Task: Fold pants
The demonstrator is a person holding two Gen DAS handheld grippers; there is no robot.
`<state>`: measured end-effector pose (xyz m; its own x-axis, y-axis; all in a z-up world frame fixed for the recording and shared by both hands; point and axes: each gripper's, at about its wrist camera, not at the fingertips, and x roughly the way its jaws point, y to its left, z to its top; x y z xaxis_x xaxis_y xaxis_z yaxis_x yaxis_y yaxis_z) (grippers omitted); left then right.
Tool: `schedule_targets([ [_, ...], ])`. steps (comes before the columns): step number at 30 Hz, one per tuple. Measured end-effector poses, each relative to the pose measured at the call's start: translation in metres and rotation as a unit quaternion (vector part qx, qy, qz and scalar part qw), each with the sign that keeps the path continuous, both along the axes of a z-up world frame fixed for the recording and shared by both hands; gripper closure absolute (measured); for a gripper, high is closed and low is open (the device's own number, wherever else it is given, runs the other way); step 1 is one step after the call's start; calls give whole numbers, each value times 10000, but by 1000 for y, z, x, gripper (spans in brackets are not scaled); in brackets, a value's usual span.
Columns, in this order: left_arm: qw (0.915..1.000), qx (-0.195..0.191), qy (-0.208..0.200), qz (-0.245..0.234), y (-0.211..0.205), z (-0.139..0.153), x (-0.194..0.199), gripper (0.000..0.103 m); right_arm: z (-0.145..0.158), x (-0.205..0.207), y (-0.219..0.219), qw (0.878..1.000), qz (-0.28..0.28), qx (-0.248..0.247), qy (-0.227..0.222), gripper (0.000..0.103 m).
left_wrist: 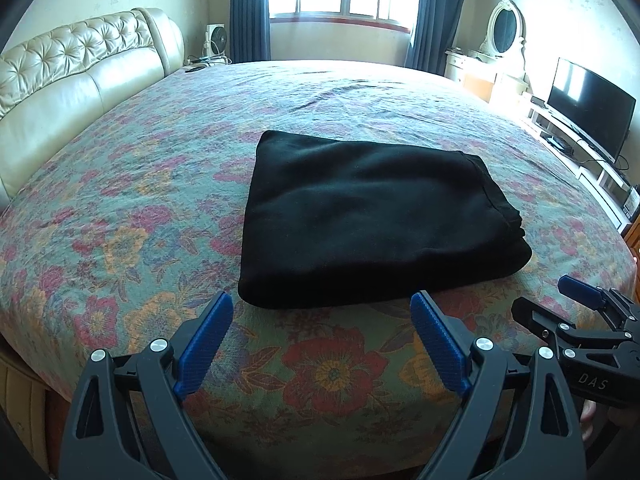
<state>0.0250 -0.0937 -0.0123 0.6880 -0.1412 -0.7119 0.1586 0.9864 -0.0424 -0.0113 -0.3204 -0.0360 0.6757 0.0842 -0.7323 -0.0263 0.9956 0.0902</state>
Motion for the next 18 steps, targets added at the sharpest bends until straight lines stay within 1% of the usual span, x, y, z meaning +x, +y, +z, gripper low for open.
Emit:
schedule_targets([
  [5, 10000, -17, -1, 11, 0, 0, 0, 14, 0, 0, 0, 10000, 5, 4, 12, 10],
  [12, 9999, -144, 12, 50, 1, 1, -1, 14, -1, 0, 1, 10000, 14, 1, 24, 10],
  [18, 10000, -64, -14, 63, 0, 2, 0, 14, -2, 0, 2, 10000, 23, 2, 40, 10],
])
